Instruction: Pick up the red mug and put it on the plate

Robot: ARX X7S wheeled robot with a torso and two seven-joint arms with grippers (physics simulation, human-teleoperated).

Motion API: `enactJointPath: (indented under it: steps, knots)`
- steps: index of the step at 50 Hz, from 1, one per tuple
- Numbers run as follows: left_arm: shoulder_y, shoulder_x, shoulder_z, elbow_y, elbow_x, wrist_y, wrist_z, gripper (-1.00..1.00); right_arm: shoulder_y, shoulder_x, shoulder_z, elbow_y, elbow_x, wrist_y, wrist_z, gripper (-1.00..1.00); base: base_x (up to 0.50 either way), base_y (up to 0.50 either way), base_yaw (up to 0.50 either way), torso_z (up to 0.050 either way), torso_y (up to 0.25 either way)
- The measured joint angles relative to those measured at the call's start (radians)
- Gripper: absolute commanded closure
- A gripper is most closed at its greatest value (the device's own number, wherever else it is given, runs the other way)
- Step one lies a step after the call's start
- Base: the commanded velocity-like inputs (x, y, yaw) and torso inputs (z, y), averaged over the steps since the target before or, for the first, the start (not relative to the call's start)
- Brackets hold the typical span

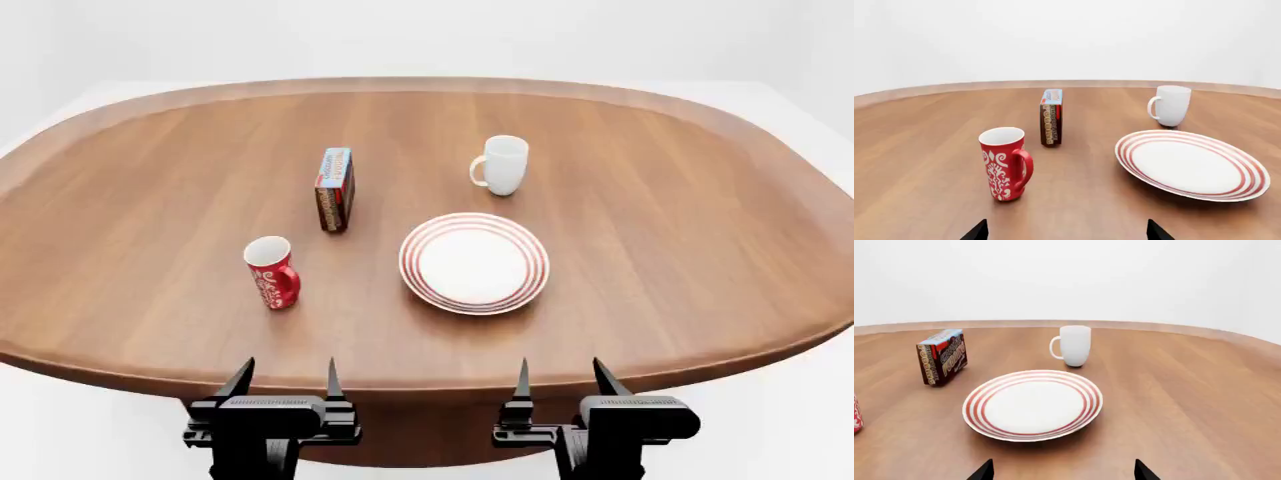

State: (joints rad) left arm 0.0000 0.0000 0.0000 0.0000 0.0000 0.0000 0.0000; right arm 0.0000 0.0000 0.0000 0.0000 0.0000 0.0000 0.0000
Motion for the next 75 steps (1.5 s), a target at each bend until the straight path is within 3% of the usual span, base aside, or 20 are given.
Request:
enactJointPath:
  steps: [16,39,64,75]
  knots:
    - [0.006,-0.031,0.021,0.056,-0.060,-0.069,-0.045,-1.00,-0.005,0.040,-0.052,-0.049,-0.024,0.020,0.052,-1.00,0.00,0.00,0.00,0.000,0.000]
    - [0.043,-0.081,0.066,0.137,-0.109,-0.056,-0.075,-1.00,-0.022,0.092,-0.113,-0.117,-0.059,0.027,0.102,-1.00,0.00,0.19,0.00,0.000,0.000]
    - [0.062,-0.116,0.097,0.189,-0.153,-0.064,-0.098,-1.00,-0.023,0.127,-0.156,-0.152,-0.073,0.053,0.133,-1.00,0.01,0.49,0.00,0.000,0.000]
    - [0.030,-0.130,0.095,0.263,-0.184,-0.122,-0.120,-1.00,-0.013,0.138,-0.158,-0.216,-0.052,0.081,0.134,-1.00,0.17,0.01,0.00,0.000,0.000]
